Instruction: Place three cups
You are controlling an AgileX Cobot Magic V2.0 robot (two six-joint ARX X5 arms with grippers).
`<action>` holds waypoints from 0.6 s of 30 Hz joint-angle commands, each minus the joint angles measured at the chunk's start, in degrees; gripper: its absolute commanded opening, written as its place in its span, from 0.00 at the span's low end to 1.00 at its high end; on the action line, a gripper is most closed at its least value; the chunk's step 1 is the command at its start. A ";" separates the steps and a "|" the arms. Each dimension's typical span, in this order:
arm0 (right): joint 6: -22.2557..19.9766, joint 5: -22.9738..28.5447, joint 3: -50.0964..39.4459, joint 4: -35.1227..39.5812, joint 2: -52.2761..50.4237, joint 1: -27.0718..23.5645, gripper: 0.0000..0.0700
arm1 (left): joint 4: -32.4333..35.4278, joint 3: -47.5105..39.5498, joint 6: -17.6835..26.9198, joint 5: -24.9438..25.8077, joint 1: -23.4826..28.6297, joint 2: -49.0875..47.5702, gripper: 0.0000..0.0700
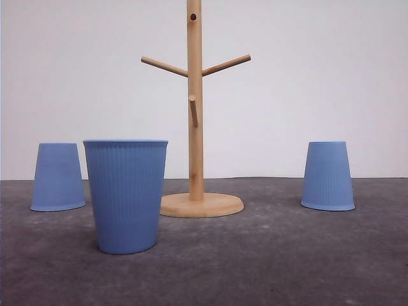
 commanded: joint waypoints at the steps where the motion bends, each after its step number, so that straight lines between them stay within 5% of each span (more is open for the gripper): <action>1: -1.32 -0.85 2.34 -2.39 2.22 -0.02 0.01 | -2.67 2.57 2.55 1.35 -0.02 2.28 0.00; 11: -11.52 -9.63 8.08 -6.84 17.83 0.70 0.01 | -15.17 10.59 12.14 9.21 -0.38 17.98 0.00; 18: -16.00 -8.78 8.18 -5.05 24.44 9.04 0.01 | -13.59 10.67 15.97 11.00 -9.41 23.04 0.00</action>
